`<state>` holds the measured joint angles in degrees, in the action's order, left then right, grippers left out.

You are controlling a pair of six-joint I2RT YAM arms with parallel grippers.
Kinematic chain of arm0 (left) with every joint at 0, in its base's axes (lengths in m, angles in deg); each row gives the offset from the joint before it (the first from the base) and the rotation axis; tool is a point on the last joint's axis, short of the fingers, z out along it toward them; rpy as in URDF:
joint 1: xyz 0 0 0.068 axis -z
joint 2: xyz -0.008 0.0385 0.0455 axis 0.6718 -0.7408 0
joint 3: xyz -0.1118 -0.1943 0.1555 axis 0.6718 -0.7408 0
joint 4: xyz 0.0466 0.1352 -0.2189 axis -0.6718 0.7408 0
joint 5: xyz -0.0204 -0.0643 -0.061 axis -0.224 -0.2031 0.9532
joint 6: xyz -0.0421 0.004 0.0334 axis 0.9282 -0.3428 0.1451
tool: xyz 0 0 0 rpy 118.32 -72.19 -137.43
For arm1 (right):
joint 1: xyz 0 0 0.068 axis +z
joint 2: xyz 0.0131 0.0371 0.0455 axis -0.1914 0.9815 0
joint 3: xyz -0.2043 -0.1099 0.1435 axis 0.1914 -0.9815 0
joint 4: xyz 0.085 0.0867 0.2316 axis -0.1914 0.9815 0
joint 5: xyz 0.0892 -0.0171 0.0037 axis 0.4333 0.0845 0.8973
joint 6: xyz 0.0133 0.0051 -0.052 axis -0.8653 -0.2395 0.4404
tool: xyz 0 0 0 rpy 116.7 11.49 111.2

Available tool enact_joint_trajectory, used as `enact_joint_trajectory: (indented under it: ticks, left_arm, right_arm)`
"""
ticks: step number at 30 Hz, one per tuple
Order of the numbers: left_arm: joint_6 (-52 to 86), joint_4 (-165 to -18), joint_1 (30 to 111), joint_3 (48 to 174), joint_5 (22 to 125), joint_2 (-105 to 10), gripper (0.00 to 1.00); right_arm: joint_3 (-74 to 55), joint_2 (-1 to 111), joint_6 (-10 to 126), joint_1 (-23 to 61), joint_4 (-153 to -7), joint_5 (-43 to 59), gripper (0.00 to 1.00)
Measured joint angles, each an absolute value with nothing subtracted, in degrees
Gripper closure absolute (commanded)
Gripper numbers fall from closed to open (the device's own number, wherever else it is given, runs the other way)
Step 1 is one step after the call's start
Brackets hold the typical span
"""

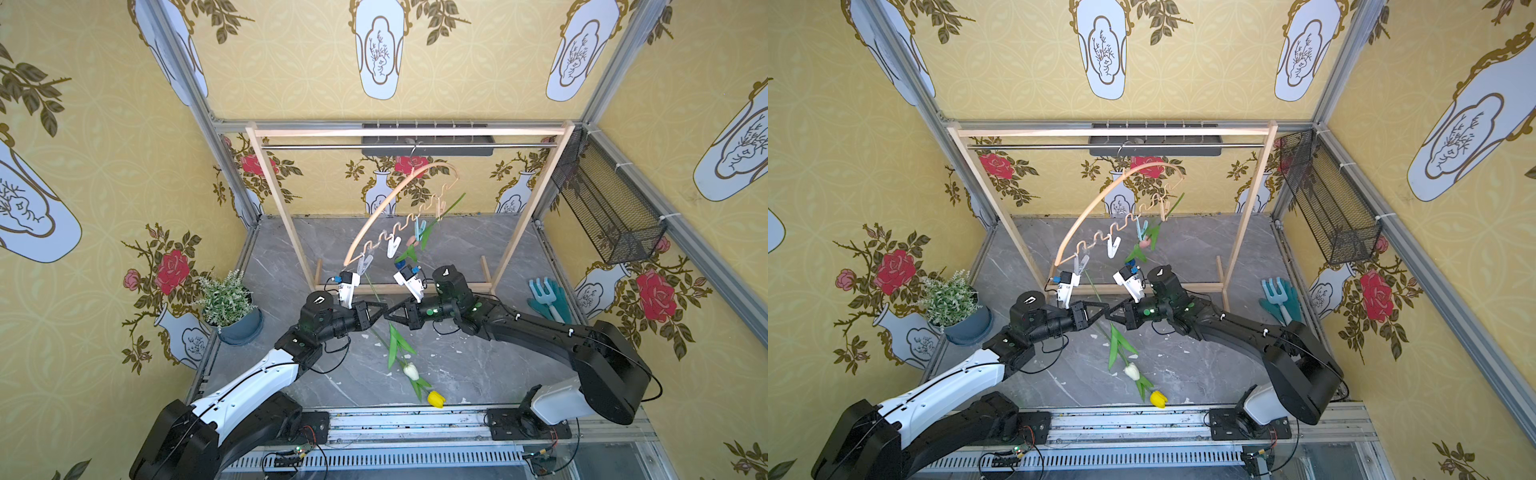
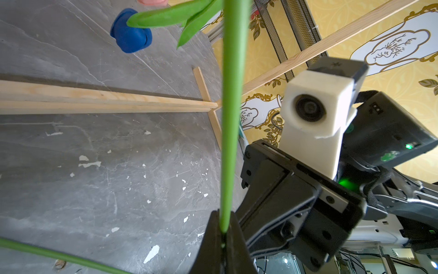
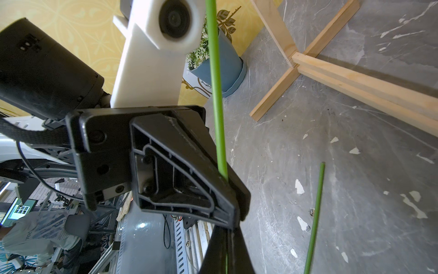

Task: Dry the flowers on a clothes hanger
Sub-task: Pick up the flower at the center of the board, then open the clamp at the hanger.

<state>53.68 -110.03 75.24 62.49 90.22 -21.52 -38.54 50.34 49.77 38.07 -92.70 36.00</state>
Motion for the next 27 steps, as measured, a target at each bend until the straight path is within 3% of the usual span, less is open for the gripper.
enact_joint_trajectory:
  ticks: [4, 8, 13, 18, 27]
  left_arm:
    - [54.09, -109.09, 75.07, 62.49, 87.86, -20.1, 0.4]
    - [54.09, -107.24, 74.45, 62.49, 84.51, -17.26, 0.37]
    - [53.59, -100.99, 72.6, 62.57, 77.58, -12.84, 0.54]
    - [52.76, -93.07, 64.79, 64.93, 72.75, -11.01, 0.69]
    - [48.39, -89.49, 60.95, 76.67, 71.66, -19.42, 0.77]
  right_arm:
    - [-39.46, 49.83, 49.77, 38.07, -92.46, 35.72, 1.0]
    - [-40.07, 49.07, 49.94, 38.09, -92.07, 34.58, 1.0]
    - [-41.56, 45.46, 50.75, 37.65, -88.79, 29.68, 1.0]
    - [-42.76, 39.67, 51.06, 35.27, -83.31, 20.79, 1.0]
    - [-44.1, 31.45, 50.77, 33.52, -74.74, 8.46, 1.0]
